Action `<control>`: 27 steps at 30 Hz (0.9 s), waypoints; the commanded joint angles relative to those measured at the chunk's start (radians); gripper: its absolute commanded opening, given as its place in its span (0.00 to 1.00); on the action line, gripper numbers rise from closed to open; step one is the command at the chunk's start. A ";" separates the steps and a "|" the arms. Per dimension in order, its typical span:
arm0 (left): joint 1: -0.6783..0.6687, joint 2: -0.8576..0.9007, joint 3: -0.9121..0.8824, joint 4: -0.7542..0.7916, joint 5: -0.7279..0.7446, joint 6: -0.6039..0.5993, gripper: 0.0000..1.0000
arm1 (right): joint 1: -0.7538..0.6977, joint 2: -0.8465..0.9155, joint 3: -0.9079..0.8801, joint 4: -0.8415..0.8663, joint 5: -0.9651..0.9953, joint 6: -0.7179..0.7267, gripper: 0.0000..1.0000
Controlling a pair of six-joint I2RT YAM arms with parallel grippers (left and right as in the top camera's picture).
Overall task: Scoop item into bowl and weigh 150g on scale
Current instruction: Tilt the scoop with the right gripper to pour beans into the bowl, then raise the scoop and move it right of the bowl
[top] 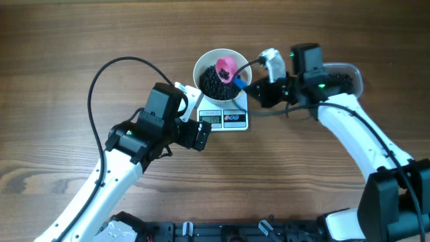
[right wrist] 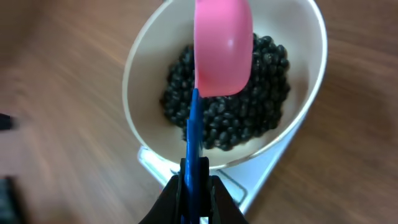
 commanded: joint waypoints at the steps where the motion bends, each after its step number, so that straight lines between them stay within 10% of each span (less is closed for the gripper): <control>1: -0.005 0.004 0.018 0.003 -0.008 -0.003 1.00 | -0.045 0.006 0.029 0.006 -0.222 0.108 0.04; 27: -0.005 0.004 0.018 0.003 -0.008 -0.003 1.00 | -0.167 -0.096 0.029 0.111 -0.304 0.129 0.04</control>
